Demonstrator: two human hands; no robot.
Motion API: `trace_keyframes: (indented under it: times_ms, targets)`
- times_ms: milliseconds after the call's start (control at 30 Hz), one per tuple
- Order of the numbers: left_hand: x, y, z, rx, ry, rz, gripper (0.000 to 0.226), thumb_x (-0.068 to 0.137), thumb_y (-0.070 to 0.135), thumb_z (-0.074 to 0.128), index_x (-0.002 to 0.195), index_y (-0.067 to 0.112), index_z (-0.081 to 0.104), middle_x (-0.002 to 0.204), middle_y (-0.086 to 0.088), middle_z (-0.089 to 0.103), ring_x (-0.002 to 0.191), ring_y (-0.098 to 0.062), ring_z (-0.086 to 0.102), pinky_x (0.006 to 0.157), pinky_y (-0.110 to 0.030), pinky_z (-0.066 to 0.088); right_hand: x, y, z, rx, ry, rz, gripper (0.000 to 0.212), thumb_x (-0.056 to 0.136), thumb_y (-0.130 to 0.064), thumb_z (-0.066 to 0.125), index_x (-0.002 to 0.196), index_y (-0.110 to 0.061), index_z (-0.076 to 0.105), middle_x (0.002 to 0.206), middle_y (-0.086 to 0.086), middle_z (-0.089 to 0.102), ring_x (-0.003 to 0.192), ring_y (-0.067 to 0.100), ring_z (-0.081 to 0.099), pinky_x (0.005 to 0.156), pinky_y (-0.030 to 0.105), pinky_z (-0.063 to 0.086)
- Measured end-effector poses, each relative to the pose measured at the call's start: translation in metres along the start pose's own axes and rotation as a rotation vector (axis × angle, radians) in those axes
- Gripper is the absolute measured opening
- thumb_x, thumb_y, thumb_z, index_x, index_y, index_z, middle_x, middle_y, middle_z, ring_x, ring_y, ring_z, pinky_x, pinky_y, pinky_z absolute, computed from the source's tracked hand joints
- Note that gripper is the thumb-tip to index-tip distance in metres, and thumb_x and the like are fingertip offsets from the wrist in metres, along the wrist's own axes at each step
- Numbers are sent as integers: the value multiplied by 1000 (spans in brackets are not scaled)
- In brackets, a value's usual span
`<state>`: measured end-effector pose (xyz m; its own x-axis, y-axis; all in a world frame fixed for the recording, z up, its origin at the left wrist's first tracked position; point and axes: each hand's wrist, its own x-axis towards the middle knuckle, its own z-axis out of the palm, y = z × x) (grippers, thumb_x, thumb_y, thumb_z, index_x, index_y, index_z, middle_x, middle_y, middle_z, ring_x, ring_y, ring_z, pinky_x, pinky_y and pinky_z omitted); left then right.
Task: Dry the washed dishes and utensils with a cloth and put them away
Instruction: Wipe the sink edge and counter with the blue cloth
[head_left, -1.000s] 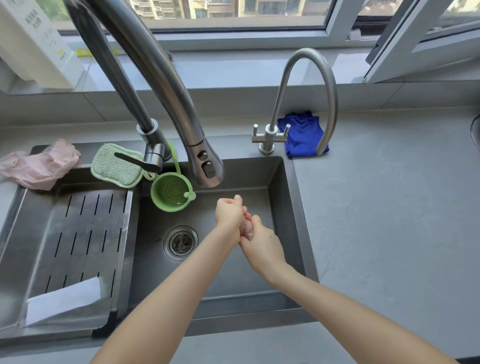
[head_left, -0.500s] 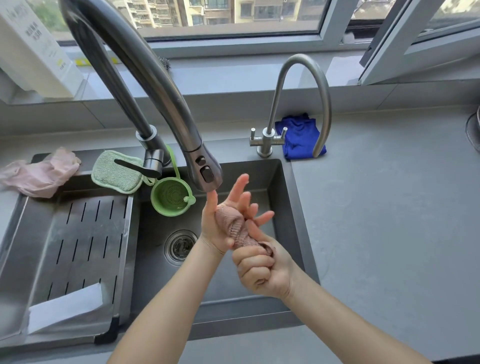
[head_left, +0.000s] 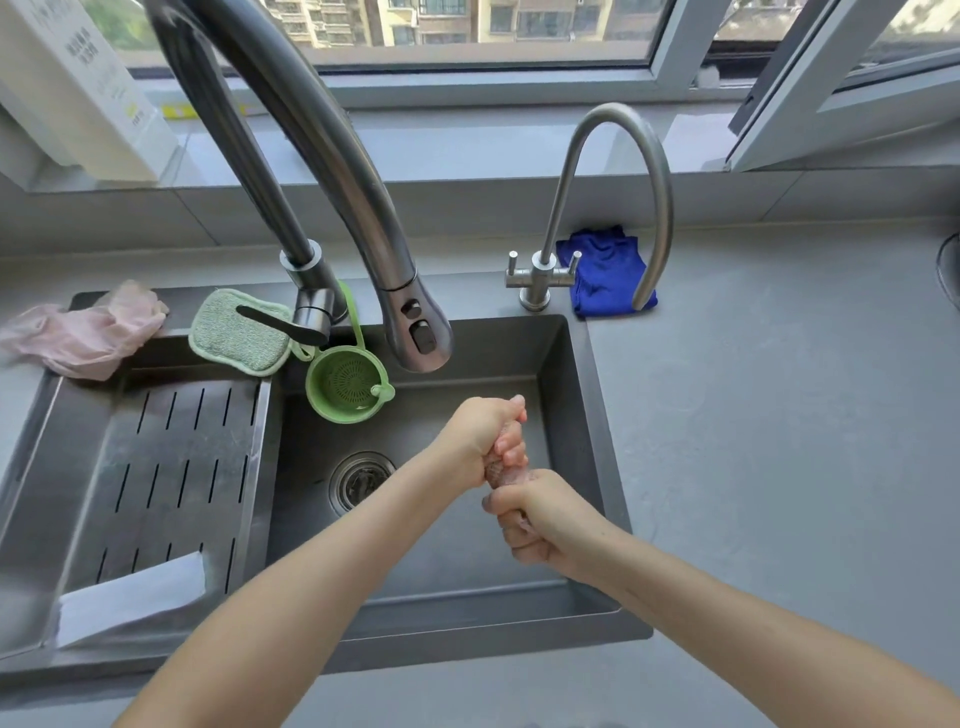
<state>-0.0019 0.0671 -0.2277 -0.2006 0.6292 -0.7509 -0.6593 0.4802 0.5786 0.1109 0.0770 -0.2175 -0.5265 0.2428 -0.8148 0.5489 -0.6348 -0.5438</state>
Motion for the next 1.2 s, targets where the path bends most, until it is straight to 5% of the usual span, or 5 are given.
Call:
trace_keyframes:
  times_ms: [367,533,767,967,1200]
  targets:
    - [22,-17,11,58,282,35,35,100,13,35,66,7,38,25,-3,28,21,-15,27,44,-23,35,30,19,-6,-335,284,-179,22,73,1,49,64,-15,36,47,-2,36,38,12,29,42,19,22]
    - [7,-5,-11,193,109,79,21,96,30,52,93,9,49,66,-6,57,51,-14,59,43,-21,44,18,6,-31,-354,149,-214,33,75,-9,70,95,-11,44,65,4,50,45,13,42,41,23,30]
    - [-21,12,-36,422,-207,37,36,78,34,75,103,10,66,96,-8,70,87,-18,68,82,-35,56,-6,-24,-64,-285,-96,-227,39,71,-32,77,93,-6,58,64,2,49,55,17,43,41,24,31]
    - [-62,25,-36,441,-319,325,29,82,10,71,110,14,68,109,-15,69,97,-20,64,83,-30,55,-40,-38,-60,-297,-125,-306,46,80,-50,56,100,-9,64,73,0,70,73,19,64,74,34,49]
    - [-121,47,-12,523,-145,689,33,72,0,76,103,9,67,96,-10,73,88,-16,69,76,-23,55,-86,-56,-37,-631,152,-861,32,81,-30,75,111,-31,63,96,-3,72,89,7,68,82,20,53]
